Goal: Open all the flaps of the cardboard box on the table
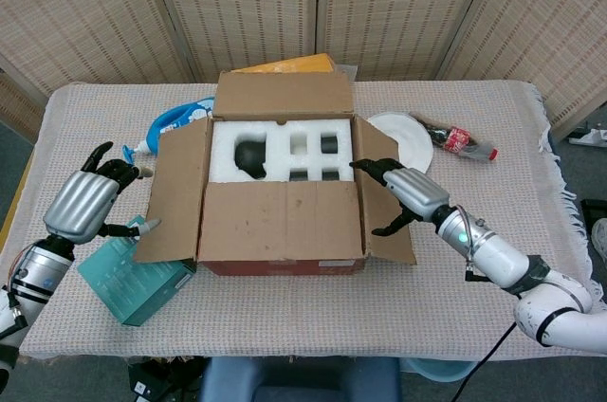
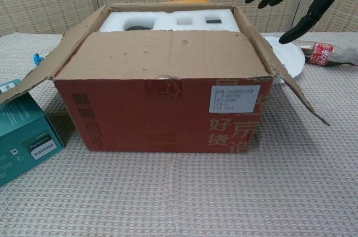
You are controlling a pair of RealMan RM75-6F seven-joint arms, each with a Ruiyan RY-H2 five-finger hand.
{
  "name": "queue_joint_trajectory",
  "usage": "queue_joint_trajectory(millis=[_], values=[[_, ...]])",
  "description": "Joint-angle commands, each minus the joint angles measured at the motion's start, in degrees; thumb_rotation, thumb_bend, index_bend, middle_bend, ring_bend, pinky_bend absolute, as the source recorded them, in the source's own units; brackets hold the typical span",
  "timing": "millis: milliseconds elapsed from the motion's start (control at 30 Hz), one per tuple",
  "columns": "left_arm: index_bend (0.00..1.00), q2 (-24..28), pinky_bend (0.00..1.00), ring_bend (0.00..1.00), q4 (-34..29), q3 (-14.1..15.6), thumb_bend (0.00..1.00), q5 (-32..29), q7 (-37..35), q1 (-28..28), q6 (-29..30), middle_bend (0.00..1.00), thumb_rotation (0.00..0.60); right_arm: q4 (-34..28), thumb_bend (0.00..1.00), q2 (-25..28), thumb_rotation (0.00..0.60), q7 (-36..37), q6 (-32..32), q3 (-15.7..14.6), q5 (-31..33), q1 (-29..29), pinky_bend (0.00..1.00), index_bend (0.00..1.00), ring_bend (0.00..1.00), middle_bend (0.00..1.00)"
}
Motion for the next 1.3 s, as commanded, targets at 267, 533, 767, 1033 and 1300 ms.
queue_joint_trajectory(millis=[267, 533, 767, 1033, 1300], values=[[0.24, -0.7, 0.0, 0.24, 4.3, 0.9, 0.22, -4.6, -1.0, 4.4, 3.4, 0.34, 0.276, 3.4, 0.13, -3.8, 0.6, 2.8, -1.6, -1.7, -2.1, 4.8, 0.0, 0.04, 0.07, 0.11], [0.23, -1.9, 0.0, 0.24, 5.8, 2.4, 0.22, -5.6, -1.8, 7.0, 4.2, 0.34, 0.277, 5.0, 0.12, -4.8, 0.537, 7.2, -6.2, -1.8, -0.3, 8.7, 0.0, 0.04, 0.11, 0.14], [0.23, -2.5, 0.0, 0.24, 6.0, 2.8, 0.22, -5.5, -1.7, 7.9, 4.2, 0.34, 0.275, 7.1, 0.12, -4.8, 0.525, 12.0, -10.5, -1.4, -0.6, 11.4, 0.0, 0.04, 0.13, 0.14], [0.24, -2.8, 0.0, 0.24, 5.9, 2.6, 0.22, -5.6, -1.4, 8.0, 3.8, 0.34, 0.275, 10.6, 0.12, -6.6, 0.521, 14.3, -13.7, -1.1, -0.2, 14.3, 0.0, 0.04, 0.13, 0.15], [0.24, -2.5, 0.0, 0.24, 5.8, 2.4, 0.22, -6.0, -1.0, 8.1, 3.5, 0.34, 0.277, 9.0, 0.12, -5.7, 0.52, 18.7, -15.6, -0.4, -1.5, 14.1, 0.0, 0.04, 0.1, 0.15]])
